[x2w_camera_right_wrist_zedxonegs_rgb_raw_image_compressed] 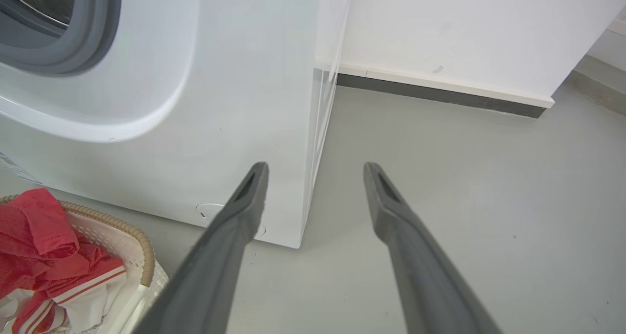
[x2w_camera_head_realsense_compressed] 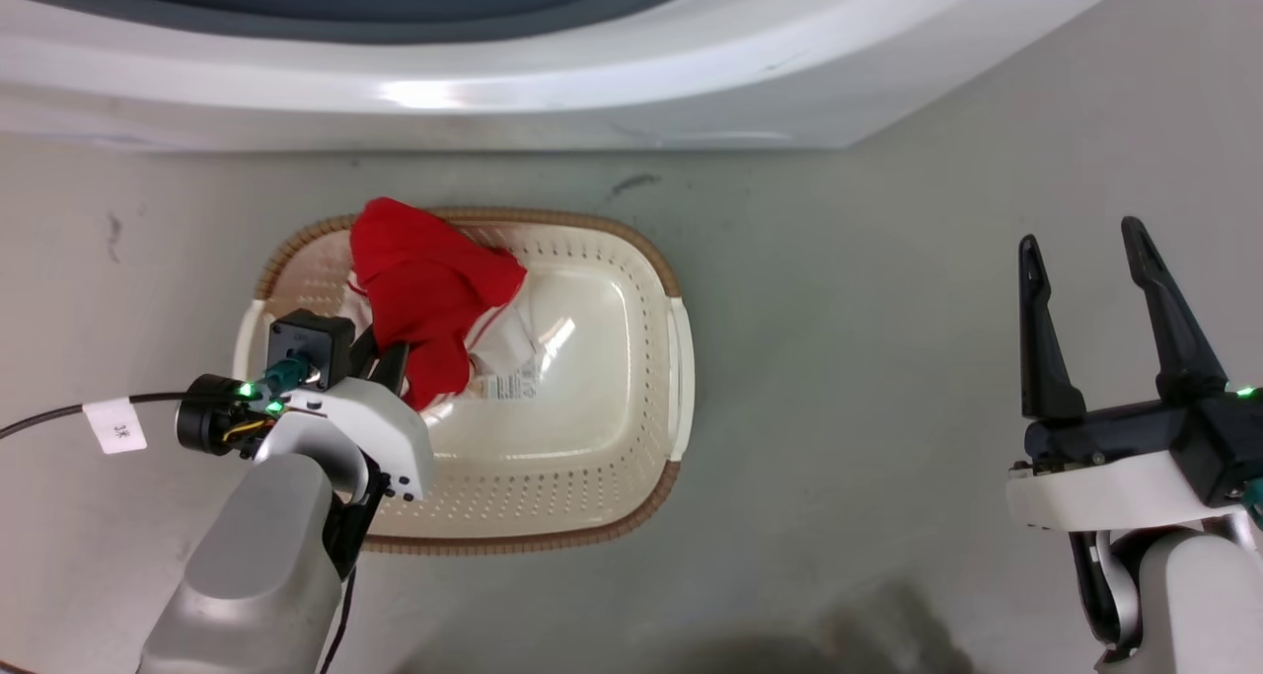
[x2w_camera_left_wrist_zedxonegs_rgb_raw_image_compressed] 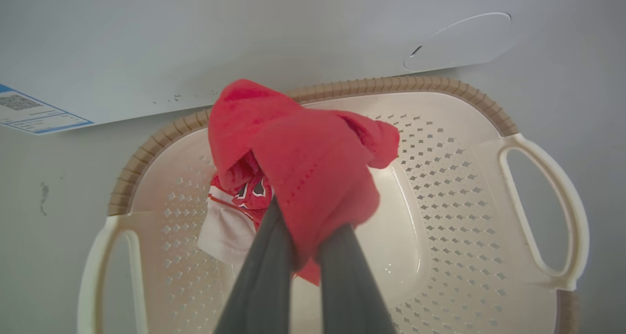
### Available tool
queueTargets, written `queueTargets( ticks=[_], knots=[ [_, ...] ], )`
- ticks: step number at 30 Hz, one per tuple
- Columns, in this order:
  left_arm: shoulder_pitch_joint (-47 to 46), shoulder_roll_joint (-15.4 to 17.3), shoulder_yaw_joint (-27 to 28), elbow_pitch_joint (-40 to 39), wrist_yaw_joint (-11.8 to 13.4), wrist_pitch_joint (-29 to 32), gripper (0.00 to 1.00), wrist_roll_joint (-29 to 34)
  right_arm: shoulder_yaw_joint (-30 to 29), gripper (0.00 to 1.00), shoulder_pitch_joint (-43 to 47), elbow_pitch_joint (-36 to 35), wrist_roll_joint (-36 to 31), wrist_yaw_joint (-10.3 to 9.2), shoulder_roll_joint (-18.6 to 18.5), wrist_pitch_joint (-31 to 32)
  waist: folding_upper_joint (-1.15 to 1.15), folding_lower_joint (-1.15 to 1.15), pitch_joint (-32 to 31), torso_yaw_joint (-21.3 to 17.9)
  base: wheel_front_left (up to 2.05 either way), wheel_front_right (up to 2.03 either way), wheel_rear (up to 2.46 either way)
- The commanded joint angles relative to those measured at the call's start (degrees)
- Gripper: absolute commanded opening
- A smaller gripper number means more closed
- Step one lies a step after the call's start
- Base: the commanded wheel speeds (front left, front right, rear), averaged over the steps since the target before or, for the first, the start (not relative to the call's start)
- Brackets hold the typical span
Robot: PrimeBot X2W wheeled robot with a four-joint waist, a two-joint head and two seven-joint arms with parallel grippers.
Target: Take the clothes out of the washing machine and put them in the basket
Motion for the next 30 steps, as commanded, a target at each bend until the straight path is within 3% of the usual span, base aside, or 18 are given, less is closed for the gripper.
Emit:
queueTargets(
  ticks=[1, 10, 19, 20, 21, 22, 30],
  knots=[
    [-0.51, -0.19, 0.29, 0.63, -0.04, -0.12, 0.0, 0.03, 0.14, 1.0, -1.17, -0.48, 0.11, -0.04, 0.05, -0.12, 0.0, -0.01, 2.89, -1.03, 0.0, 0.0, 0.0],
    [-7.2, -0.46, 0.63, 13.0, -0.86, -0.13, 0.0, 0.26, -0.27, 1.0, -1.23, -3.05, 0.49, -0.05, 0.05, -0.12, 0.0, -0.01, 9.52, -2.67, 0.0, 0.0, 0.0],
    [-10.63, -1.38, 1.79, 16.8, -0.97, -0.13, 0.0, -0.01, -1.19, 1.0, -1.69, -3.83, -0.38, -0.05, 0.04, -0.12, 0.0, -0.01, 11.68, -2.27, 0.0, 0.0, 0.0],
    [-10.62, -1.6, 1.85, 16.88, -0.98, -0.13, 0.12, 0.14, -1.14, 1.0, -1.79, -3.6, -0.58, -0.05, 0.04, -0.12, 0.0, -0.01, 11.37, -2.17, 0.0, 0.0, 0.0],
    [-10.42, -1.79, 1.89, 17.03, -0.99, -0.13, 0.66, 0.31, -0.97, 1.0, -1.93, -3.41, -0.7, -0.05, 0.05, -0.12, 0.0, -0.01, 10.94, -2.1, 0.0, 0.0, 0.0],
    [-10.07, -1.92, 1.93, 17.21, -1.0, -0.13, 1.0, 0.44, -0.8, 1.0, -2.06, -3.28, -0.76, -0.05, 0.04, -0.12, 0.0, -0.01, 10.4, -2.04, 0.0, 0.0, 0.0],
    [-5.17, -2.47, 3.84, 15.44, -1.02, -0.13, 1.0, 1.01, 0.54, 1.0, -1.82, -1.7, -0.27, -0.05, 0.04, -0.12, 0.0, -0.01, 3.02, -2.06, 0.0, 0.0, 0.0]
  ],
)
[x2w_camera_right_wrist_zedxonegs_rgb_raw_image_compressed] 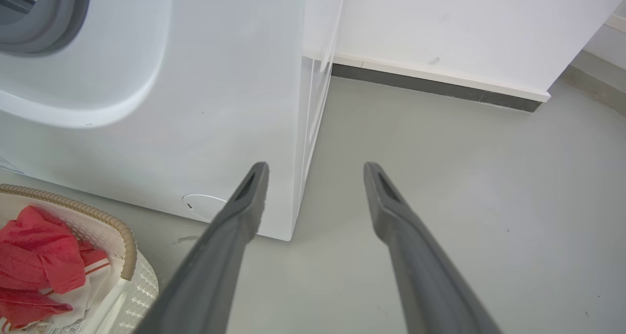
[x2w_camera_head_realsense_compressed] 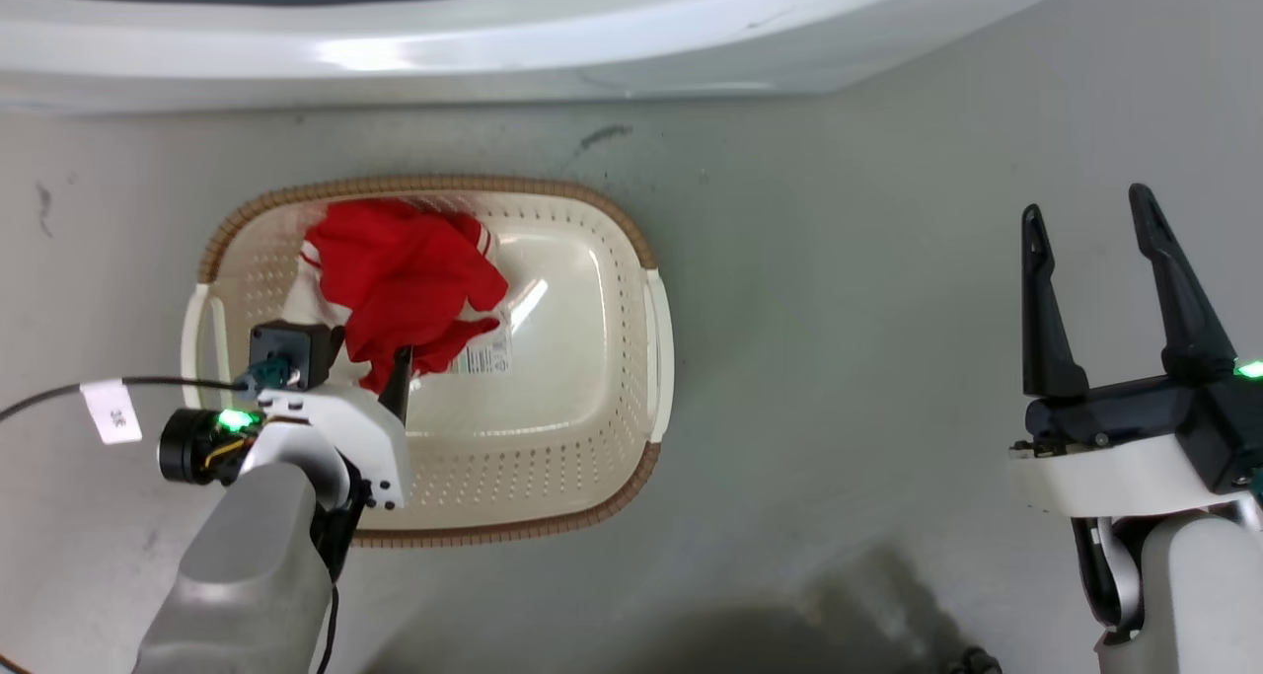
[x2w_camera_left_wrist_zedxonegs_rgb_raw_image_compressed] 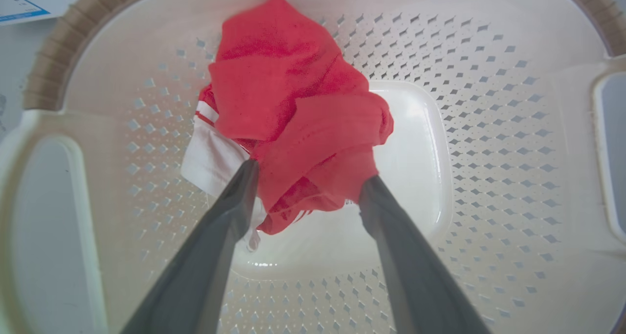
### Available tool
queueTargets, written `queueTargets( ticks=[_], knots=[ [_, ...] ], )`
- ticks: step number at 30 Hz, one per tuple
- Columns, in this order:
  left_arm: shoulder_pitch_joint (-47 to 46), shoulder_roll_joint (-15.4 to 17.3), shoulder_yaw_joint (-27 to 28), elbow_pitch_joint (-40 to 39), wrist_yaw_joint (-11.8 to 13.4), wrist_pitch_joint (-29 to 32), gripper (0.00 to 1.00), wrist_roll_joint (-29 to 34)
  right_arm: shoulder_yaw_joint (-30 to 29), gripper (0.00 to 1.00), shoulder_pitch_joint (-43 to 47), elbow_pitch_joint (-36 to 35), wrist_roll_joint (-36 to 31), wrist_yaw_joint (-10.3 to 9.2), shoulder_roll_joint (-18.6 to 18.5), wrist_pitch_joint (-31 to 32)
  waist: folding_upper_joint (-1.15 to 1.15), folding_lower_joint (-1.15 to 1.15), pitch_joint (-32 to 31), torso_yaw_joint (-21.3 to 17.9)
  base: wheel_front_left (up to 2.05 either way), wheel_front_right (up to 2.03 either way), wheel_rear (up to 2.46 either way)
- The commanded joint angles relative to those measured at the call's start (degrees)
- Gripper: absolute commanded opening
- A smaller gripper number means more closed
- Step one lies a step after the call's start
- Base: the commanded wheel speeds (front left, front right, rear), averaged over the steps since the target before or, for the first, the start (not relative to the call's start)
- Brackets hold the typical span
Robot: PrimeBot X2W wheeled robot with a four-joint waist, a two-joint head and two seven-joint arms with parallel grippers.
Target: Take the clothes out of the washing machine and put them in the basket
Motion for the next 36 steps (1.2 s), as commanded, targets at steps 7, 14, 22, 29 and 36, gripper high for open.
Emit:
queueTargets(
  ticks=[7, 14, 22, 29, 36],
  knots=[
    [7.5, -0.67, 3.88, -7.86, -0.06, -0.14, 1.0, 0.85, 0.7, 1.0, 1.59, 2.53, 0.89, -0.06, 0.03, -0.12, 0.0, 0.0, -11.49, 0.15, 0.0, 0.0, 0.0],
    [14.98, -1.14, 5.34, -19.79, -0.01, -0.15, 1.0, -1.28, 1.08, 1.0, 3.74, 4.38, 1.91, -0.06, 0.03, -0.12, 0.0, 0.0, -18.77, 0.44, 0.0, 0.0, 0.0],
    [23.01, -1.66, 9.78, -34.16, -0.03, -0.14, 1.0, -1.11, 1.85, 1.0, 6.73, 5.87, 2.73, -0.06, 0.02, -0.12, 0.0, 0.0, -24.92, 0.27, 0.0, 0.0, 0.0],
    [27.0, -1.41, 12.94, -42.41, -0.04, -0.14, 1.0, 0.41, 2.03, 1.0, 7.83, 6.24, 4.1, -0.06, 0.02, -0.12, 0.0, 0.0, -27.01, -1.28, 0.0, 0.0, 0.0],
    [23.44, 2.46, 12.49, -46.84, -0.04, 0.13, 1.0, 0.89, 2.43, 1.0, 6.22, 5.56, 5.57, -0.06, 0.02, -0.12, 0.0, 0.0, -23.14, -3.8, 0.0, 0.0, 0.0]
  ],
)
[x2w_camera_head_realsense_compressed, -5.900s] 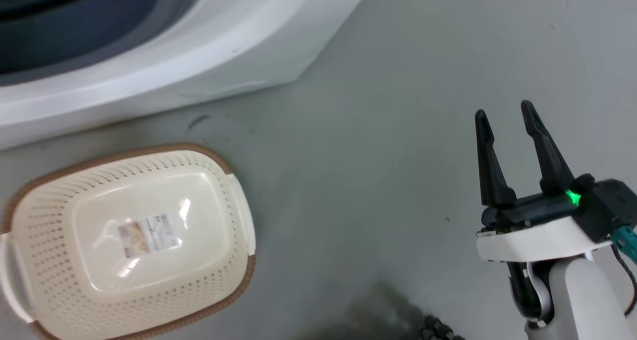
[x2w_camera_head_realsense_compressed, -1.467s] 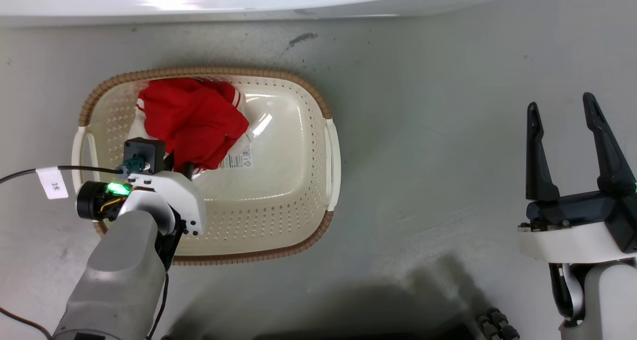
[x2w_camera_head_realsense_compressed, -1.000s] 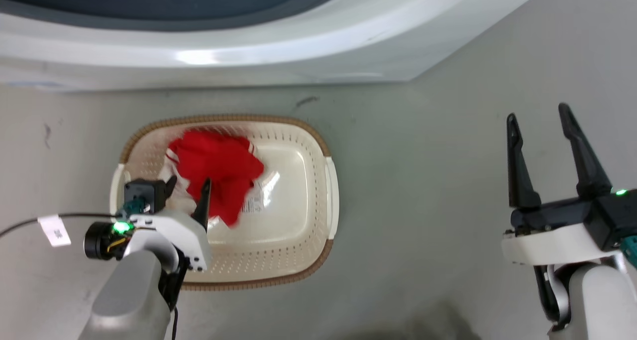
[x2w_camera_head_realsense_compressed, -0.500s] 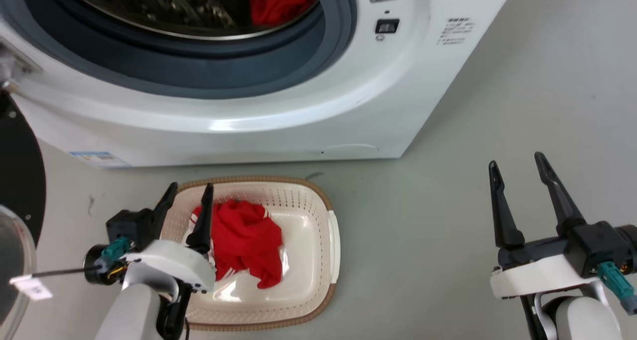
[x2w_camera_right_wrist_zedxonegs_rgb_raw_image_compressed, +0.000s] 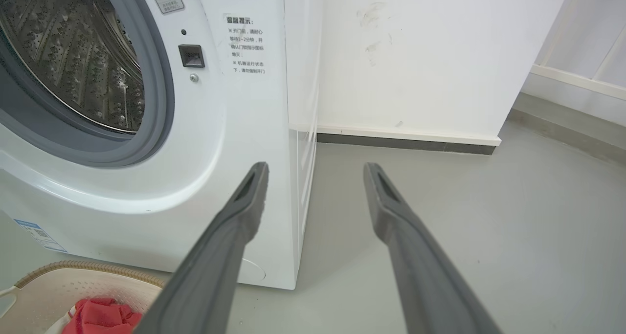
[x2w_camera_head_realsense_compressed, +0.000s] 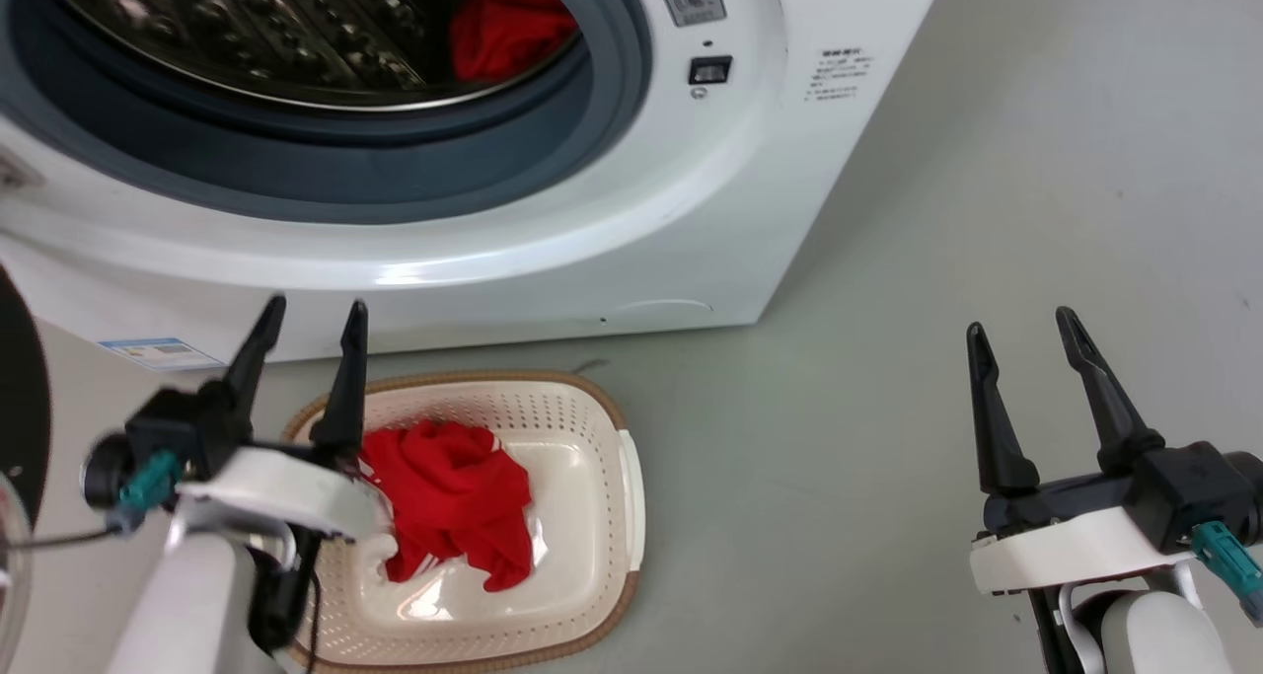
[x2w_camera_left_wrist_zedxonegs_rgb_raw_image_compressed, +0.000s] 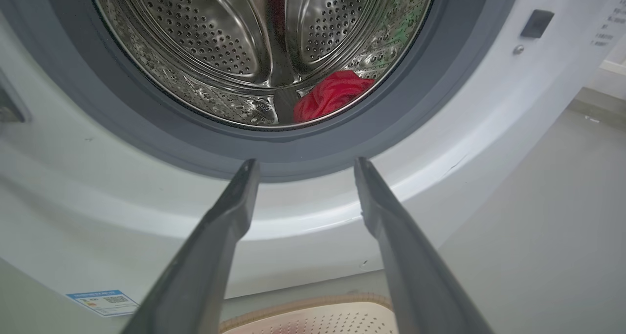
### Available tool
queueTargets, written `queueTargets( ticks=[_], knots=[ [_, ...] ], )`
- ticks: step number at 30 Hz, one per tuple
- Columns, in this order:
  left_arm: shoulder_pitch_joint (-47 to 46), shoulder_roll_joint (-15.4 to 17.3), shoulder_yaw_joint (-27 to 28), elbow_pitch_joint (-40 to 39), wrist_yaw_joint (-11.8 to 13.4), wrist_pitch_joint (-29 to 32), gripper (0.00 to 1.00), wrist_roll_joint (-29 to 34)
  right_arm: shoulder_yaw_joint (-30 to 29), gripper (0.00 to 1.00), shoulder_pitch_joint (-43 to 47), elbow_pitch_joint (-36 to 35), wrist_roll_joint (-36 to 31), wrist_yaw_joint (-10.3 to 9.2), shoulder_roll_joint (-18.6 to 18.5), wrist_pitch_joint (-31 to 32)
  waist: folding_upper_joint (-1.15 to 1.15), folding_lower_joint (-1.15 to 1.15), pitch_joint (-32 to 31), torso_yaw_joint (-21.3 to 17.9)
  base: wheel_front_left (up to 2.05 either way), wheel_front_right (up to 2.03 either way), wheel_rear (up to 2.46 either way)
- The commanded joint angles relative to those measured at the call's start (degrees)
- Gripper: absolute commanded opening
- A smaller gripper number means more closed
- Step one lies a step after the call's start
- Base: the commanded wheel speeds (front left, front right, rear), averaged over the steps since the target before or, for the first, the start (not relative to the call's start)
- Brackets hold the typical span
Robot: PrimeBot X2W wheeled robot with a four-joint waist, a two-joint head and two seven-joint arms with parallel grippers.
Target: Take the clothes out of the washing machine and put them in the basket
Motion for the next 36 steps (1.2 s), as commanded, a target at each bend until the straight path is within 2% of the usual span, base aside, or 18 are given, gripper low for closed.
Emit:
queueTargets(
  ticks=[1, 6, 9, 12, 19, 23, 28, 30, 36],
  knots=[
    [-2.88, 2.65, -1.11, -0.75, 0.05, 0.79, 1.0, 1.39, 0.3, 1.0, -0.99, -0.17, 0.58, -0.06, 0.03, -0.12, 0.0, 0.01, 2.68, -1.8, 0.0, 0.0, 0.0],
    [-9.2, 5.43, -2.21, -3.77, 0.05, 6.5, 1.0, -0.73, 1.01, 1.0, -2.88, -0.78, 2.01, -0.06, 0.0, -0.12, 0.0, 0.01, 6.74, -4.35, 0.0, 0.0, 0.0],
    [-15.55, 8.66, -3.0, -5.85, 0.06, 12.64, 1.0, -2.71, 1.49, 1.0, -4.07, -1.3, 3.43, -0.05, 0.07, -0.12, 0.0, 0.01, 10.0, -6.12, 0.0, 0.0, 0.0],
    [-23.64, 10.58, -2.82, -6.11, 0.05, 18.85, 1.0, -6.06, 2.36, 1.0, -5.32, -1.44, 4.61, -0.06, 0.05, -0.12, 0.0, 0.01, 13.27, -7.75, 0.0, 0.0, 0.0],
    [-43.53, 14.84, -3.73, 1.78, 0.05, 34.58, 1.0, -11.02, 4.2, 1.0, -7.65, -2.07, 7.98, -0.06, 0.06, -0.12, 0.0, 0.01, 20.9, -11.85, 0.0, 0.0, 0.0],
    [-54.03, 19.26, -5.74, 8.36, 0.05, 41.08, 1.0, -10.46, 6.33, 1.0, -9.25, -2.55, 10.1, -0.06, 0.07, -0.12, 0.0, 0.01, 25.2, -14.86, 0.0, 0.0, 0.0],
    [-65.05, 20.23, -4.03, 15.9, 1.19, 46.89, 1.0, -12.75, 8.45, 1.0, -10.16, -3.04, 12.57, -0.05, 0.09, -0.12, 0.0, 0.01, 28.84, -18.06, 0.0, 0.0, 0.0],
    [-69.4, 19.46, -3.73, 18.38, 1.89, 48.66, 1.0, -13.53, 9.32, 1.0, -10.27, -3.19, 13.09, -0.06, 0.11, -0.12, 0.0, 0.01, 29.98, -19.11, 0.0, 0.0, 0.0],
    [-77.98, 18.18, -9.1, 25.01, 1.54, 55.66, 1.0, -10.43, 10.42, 1.0, -10.54, -3.75, 14.56, -0.05, 0.08, -0.12, 0.0, 0.01, 32.15, -20.85, 0.0, 0.0, 0.0]
  ],
)
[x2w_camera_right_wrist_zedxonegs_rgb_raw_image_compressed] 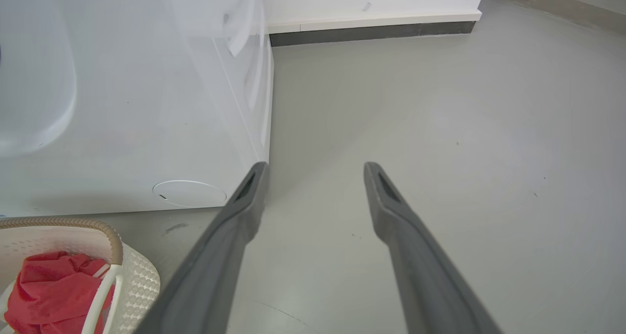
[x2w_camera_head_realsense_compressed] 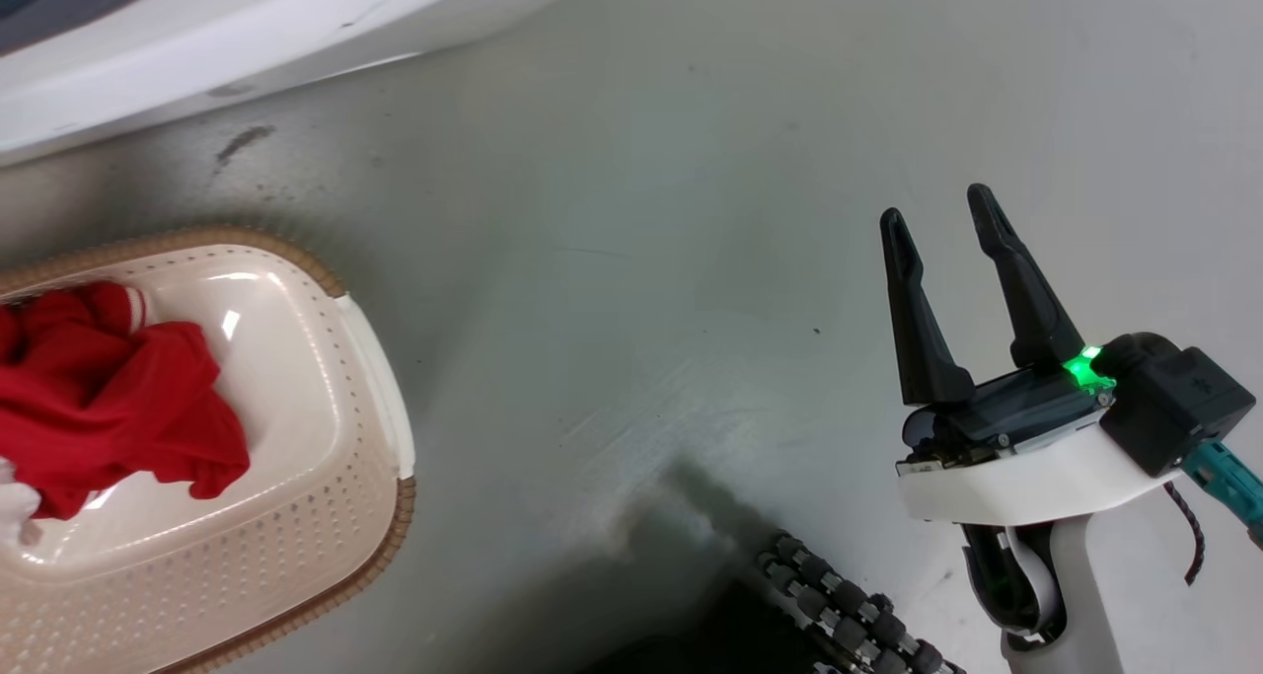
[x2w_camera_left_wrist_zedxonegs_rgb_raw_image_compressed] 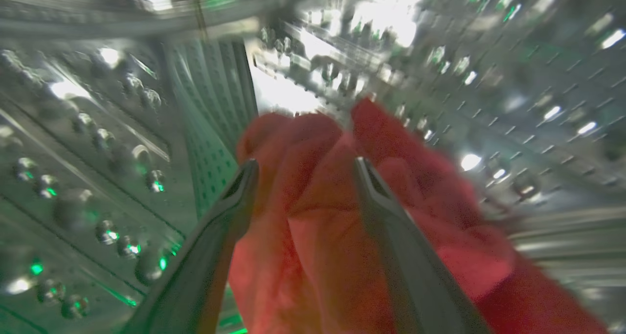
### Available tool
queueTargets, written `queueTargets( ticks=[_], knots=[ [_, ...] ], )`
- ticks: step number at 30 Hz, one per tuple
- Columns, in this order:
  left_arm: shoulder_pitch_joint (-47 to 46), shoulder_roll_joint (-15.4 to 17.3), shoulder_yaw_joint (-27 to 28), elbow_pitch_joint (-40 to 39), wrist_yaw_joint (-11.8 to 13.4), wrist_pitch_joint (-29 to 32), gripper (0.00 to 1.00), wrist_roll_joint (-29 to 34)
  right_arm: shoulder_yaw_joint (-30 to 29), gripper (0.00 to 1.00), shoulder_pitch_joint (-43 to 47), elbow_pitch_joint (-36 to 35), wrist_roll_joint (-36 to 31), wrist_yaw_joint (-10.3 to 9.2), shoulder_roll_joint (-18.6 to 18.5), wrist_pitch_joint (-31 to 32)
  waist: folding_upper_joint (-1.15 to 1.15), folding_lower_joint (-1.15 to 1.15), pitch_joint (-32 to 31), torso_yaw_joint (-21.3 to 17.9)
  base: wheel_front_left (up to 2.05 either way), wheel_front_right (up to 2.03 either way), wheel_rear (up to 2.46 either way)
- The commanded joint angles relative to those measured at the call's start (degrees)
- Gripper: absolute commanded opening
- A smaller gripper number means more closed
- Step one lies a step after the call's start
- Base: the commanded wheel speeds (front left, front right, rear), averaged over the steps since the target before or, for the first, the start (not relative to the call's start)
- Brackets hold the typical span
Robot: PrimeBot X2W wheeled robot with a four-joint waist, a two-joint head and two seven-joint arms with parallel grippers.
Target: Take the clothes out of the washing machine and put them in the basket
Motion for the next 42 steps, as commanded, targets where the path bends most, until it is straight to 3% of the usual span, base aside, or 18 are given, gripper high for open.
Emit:
queueTargets(
  ticks=[1, 15, 16, 17, 27, 38, 42],
  knots=[
    [-1.36, 0.39, -1.42, 1.7, -0.16, 2.26, 1.0, 0.93, 0.37, 1.0, -0.91, -0.48, 0.4, -0.04, 0.14, -0.12, 0.0, -0.01, 1.31, -1.49, 0.0, 0.0, 0.0],
    [-3.74, 0.39, -7.41, 10.26, -1.07, 11.86, 1.0, 2.04, 0.97, 1.0, 0.19, -0.93, 2.09, -0.05, 0.14, -0.12, 0.0, -0.01, 2.7, -2.04, 0.0, 0.0, 0.0],
    [-3.53, 0.17, -7.63, 10.6, -1.16, 12.55, 0.55, 1.6, 0.93, 1.0, 0.22, -0.93, 2.09, -0.04, 0.14, -0.12, 0.0, -0.01, 2.74, -1.99, 0.0, 0.0, 0.0],
    [-3.34, 0.04, -8.06, 10.61, -1.31, 13.07, 0.0, 1.3, 0.87, 1.0, 0.26, -0.92, 2.09, -0.05, 0.14, -0.12, 0.0, -0.01, 2.78, -1.93, 0.0, 0.0, 0.0],
    [-3.06, 1.84, -8.54, 8.2, -1.55, 8.22, 0.0, -0.76, 0.69, 1.0, -1.25, -0.19, 1.08, -0.04, 0.13, -0.12, 0.0, -0.01, 1.49, -1.42, 0.0, 0.0, 0.0],
    [5.38, 1.4, -11.15, 5.62, -1.61, -10.67, 0.0, -6.44, -4.26, 1.0, -0.95, 1.51, -3.76, -0.05, 0.1, -0.11, 0.0, -0.01, -5.66, 4.8, 0.0, 0.0, 0.0],
    [9.78, 2.73, -12.78, 5.52, -1.61, -17.14, 0.0, -8.63, -5.74, 1.0, -0.3, 2.13, -5.75, -0.05, 0.08, -0.11, 0.0, -0.01, -9.15, 6.84, 0.0, 0.0, 0.0]
  ],
)
